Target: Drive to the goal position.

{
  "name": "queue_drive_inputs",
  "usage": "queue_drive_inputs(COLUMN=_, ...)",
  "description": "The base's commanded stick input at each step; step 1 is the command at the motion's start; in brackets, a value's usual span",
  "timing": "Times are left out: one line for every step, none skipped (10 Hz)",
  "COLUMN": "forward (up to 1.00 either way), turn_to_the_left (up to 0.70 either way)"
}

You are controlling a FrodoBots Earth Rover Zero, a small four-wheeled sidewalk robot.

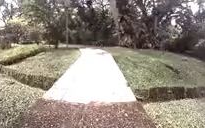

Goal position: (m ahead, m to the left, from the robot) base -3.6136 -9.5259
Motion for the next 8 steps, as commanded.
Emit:
queue_drive_inputs(forward=0.5, turn_to_the_left=0.31)
queue_drive_inputs(forward=0.5, turn_to_the_left=0.19)
queue_drive_inputs(forward=0.5, turn_to_the_left=0.06)
queue_drive_inputs(forward=0.5, turn_to_the_left=0.0)
queue_drive_inputs(forward=0.5, turn_to_the_left=0.23)
queue_drive_inputs(forward=0.5, turn_to_the_left=0.43)
queue_drive_inputs(forward=0.5, turn_to_the_left=0.23)
queue_drive_inputs(forward=0.5, turn_to_the_left=0.03)
